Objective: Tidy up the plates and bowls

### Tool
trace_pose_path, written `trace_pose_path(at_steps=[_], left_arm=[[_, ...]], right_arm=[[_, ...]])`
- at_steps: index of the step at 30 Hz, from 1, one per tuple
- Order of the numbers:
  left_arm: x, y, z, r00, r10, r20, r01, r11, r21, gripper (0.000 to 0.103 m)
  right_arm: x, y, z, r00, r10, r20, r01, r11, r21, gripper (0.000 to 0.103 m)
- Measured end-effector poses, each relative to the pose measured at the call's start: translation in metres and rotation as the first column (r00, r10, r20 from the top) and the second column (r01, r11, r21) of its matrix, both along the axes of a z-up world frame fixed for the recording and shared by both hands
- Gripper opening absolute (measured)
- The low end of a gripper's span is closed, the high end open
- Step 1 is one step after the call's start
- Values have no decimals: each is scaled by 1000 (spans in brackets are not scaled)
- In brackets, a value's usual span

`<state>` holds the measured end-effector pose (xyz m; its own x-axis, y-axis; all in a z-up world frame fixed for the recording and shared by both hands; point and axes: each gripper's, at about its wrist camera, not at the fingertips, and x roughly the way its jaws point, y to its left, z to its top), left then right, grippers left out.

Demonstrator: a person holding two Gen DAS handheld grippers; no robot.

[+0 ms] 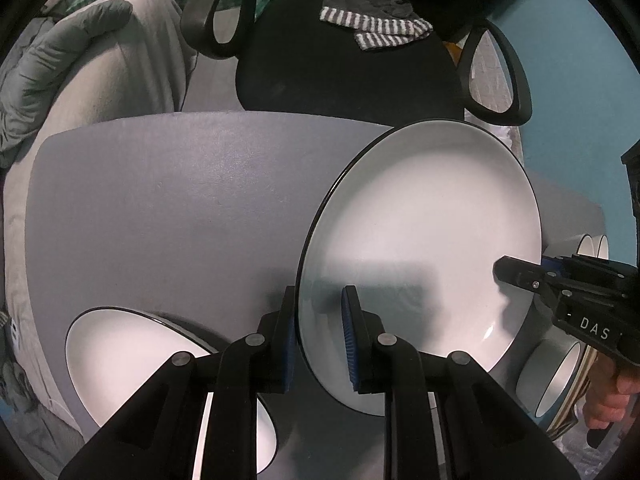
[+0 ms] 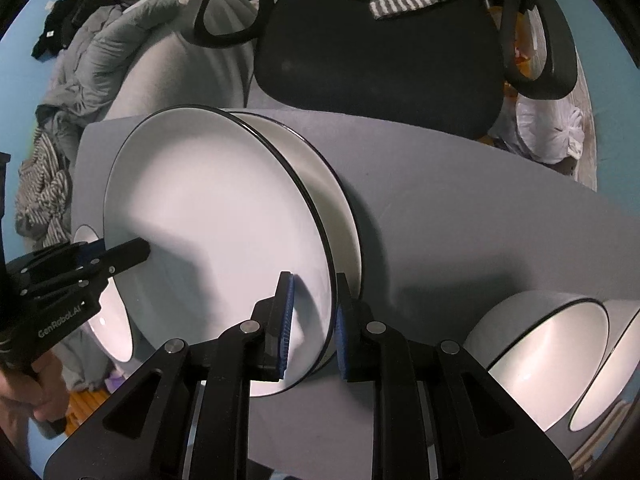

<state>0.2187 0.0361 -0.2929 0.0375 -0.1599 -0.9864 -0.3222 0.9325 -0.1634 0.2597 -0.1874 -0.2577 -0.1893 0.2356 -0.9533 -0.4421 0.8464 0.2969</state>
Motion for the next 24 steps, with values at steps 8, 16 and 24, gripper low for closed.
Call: trace_pose_path(at_steps=[8, 16, 24], left_arm=[[3, -1, -1, 1000, -8, -1, 8, 1000, 17, 22], [4, -11, 3, 998, -68, -5, 68, 996, 61, 25], [1, -7, 7, 998, -65, 1, 65, 994, 89, 44]], right_arm=[[3, 1, -3, 1000, -7, -1, 7, 1000, -14, 19], [6, 2, 0, 997, -56, -46, 55, 998, -28, 39], [8, 10, 3, 997, -66, -47, 62, 995, -79, 45]])
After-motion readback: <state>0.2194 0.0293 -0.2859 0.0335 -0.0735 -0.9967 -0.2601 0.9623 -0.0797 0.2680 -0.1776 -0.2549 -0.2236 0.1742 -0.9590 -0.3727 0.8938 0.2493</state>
